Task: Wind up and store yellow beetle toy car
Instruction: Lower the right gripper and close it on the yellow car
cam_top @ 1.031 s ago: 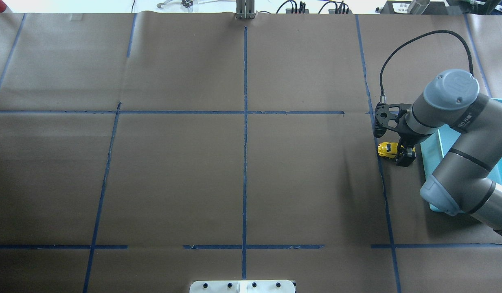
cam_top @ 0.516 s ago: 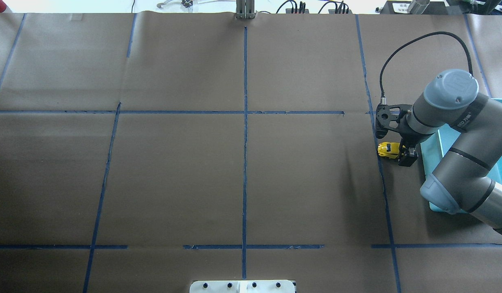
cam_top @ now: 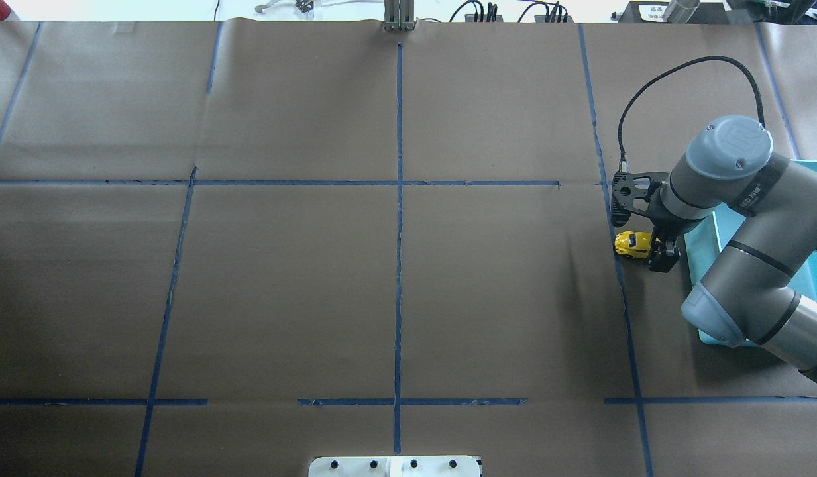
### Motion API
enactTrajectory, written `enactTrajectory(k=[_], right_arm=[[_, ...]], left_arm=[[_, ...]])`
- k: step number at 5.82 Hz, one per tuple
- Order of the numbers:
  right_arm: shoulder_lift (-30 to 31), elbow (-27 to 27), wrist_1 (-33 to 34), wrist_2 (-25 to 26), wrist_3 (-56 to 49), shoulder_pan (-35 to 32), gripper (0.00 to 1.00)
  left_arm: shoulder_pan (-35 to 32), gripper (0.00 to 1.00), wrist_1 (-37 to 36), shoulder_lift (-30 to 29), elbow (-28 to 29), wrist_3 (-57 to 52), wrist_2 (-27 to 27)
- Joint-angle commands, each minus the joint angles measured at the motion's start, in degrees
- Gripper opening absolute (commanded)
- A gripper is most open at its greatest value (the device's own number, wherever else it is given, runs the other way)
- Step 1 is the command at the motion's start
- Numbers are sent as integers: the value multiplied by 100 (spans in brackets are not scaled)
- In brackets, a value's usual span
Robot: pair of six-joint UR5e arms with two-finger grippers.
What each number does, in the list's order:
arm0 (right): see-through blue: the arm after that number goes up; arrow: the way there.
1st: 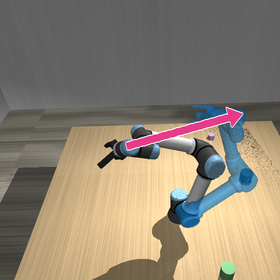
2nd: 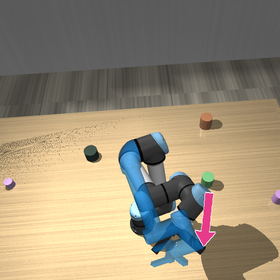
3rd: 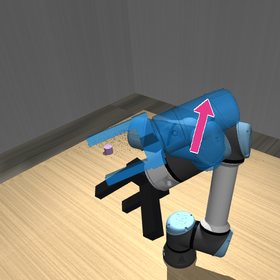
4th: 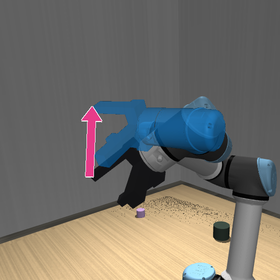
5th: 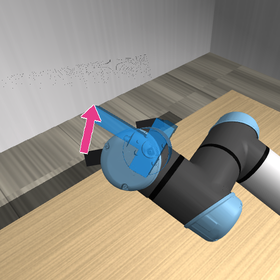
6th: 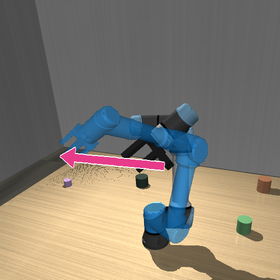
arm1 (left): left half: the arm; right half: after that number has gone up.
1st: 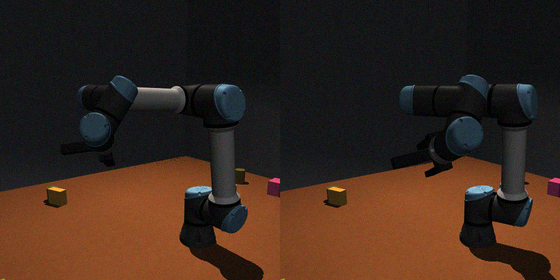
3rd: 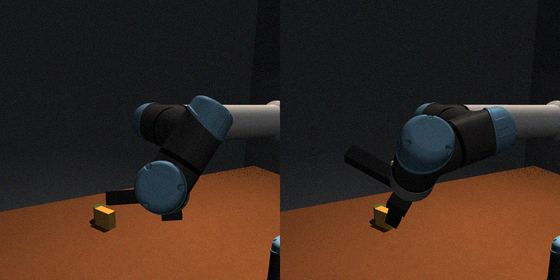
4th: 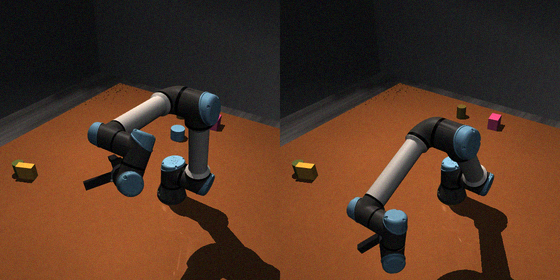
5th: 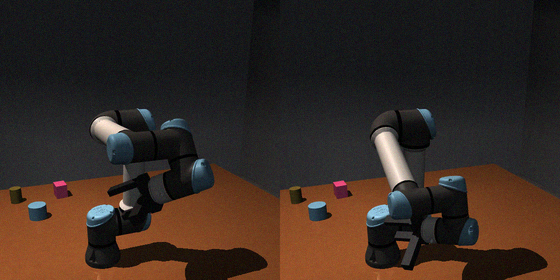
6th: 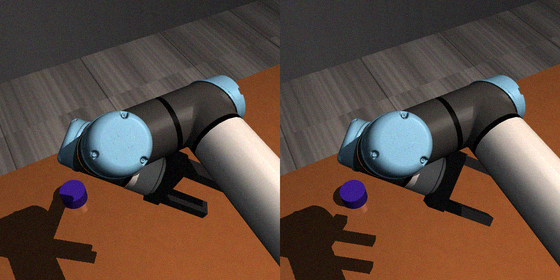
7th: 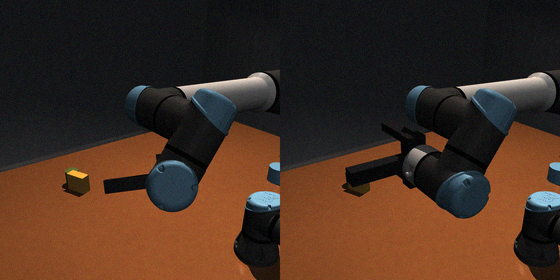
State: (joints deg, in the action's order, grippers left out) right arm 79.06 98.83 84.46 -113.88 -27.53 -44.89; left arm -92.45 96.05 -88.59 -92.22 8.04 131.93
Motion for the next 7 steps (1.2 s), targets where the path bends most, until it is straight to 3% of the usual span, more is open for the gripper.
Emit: enactTrajectory(k=[1, 2, 3, 5, 6, 7], right_arm=[[-22, -4, 0, -11, 19, 16, 71], [-13, -13, 0, -11, 10, 25, 70], [-13, -13, 0, -11, 2, 33, 57], [-13, 5, -17, -11, 10, 33, 3], [-22, 144, 0, -63, 19, 16, 0], [57, 720, 70, -125, 37, -45, 0]], left_arm=[[8, 100, -7, 0, 20, 22, -9], [8, 100, -16, 0, 29, 31, -18], [8, 100, -7, 0, 38, 31, -18], [8, 100, -16, -9, 64, 22, -18], [-1, 100, -24, 0, 55, 31, -18], [-1, 100, -24, -9, 29, 31, -18]])
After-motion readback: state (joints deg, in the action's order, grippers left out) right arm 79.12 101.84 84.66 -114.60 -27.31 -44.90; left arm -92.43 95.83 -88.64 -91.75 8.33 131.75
